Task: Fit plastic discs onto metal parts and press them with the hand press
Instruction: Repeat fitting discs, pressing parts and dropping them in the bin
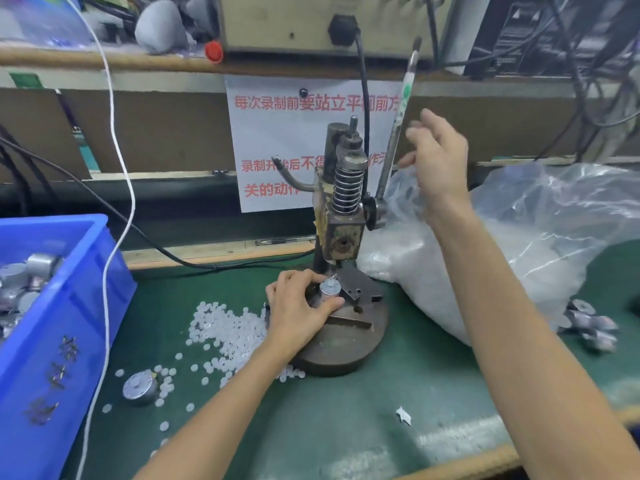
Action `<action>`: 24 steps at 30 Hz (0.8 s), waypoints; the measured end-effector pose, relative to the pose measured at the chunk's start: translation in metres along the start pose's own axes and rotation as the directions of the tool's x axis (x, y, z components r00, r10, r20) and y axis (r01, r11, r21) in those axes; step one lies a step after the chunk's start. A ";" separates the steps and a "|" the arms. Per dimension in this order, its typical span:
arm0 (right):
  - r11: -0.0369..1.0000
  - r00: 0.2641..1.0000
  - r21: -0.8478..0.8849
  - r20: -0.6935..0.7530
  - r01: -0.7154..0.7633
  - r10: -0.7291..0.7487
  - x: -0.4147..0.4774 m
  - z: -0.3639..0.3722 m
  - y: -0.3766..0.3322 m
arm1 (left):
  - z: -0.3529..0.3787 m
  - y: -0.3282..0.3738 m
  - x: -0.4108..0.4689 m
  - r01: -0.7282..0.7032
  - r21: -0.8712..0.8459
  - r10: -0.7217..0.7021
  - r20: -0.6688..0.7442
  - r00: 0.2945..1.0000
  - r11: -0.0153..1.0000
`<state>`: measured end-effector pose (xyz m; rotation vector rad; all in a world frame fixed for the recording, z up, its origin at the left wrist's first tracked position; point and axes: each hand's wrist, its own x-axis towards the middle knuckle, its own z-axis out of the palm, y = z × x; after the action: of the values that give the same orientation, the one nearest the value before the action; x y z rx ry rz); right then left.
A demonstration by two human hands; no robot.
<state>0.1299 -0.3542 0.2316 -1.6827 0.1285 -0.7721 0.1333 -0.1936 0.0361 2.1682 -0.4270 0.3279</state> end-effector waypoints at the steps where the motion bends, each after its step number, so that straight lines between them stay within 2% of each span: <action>1: 0.999 0.997 -0.021 0.069 -0.030 0.031 0.014 0.003 -0.010 | 0.000 0.000 -0.001 -0.001 0.004 0.001 -0.001 1.000 1.000; 3: 0.997 0.994 -0.055 0.099 -0.050 0.055 0.022 0.010 -0.016 | 0.000 -0.001 -0.001 0.003 0.013 -0.003 -0.007 1.000 1.000; 6: 0.990 0.989 -0.048 -0.067 0.130 -0.133 -0.013 0.007 -0.006 | 0.001 -0.002 -0.003 0.007 0.020 -0.007 -0.012 1.000 1.000; 10: 0.953 0.950 0.076 -0.134 0.293 -0.281 -0.071 -0.004 0.021 | 0.003 -0.005 -0.001 0.026 0.028 -0.025 -0.017 1.000 0.999; 12: 0.943 0.941 0.093 -0.147 0.321 -0.306 -0.085 -0.003 0.033 | 0.003 -0.004 -0.001 0.024 0.041 -0.023 -0.025 0.999 0.999; 18: 0.924 0.886 0.131 -0.361 0.358 -0.292 -0.082 0.017 0.039 | 0.002 0.001 -0.004 -0.053 0.096 0.060 -0.064 0.996 0.994; 20: 0.923 0.899 0.170 -0.341 0.345 -0.273 -0.078 0.017 0.035 | 0.002 0.002 -0.004 -0.080 0.120 0.088 -0.066 0.994 0.990; 22: 0.932 0.942 0.217 -0.236 0.292 -0.240 -0.072 0.015 0.031 | 0.003 0.002 -0.004 -0.091 0.149 0.099 -0.047 0.994 0.985; 24: 0.963 0.978 0.184 -0.110 0.197 -0.179 -0.068 0.015 0.031 | 0.002 0.001 -0.005 -0.095 0.157 0.102 -0.039 0.994 0.983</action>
<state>0.0955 -0.3181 0.1745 -1.4879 -0.0434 -0.9739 0.1287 -0.1952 0.0338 2.2900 -0.4983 0.4798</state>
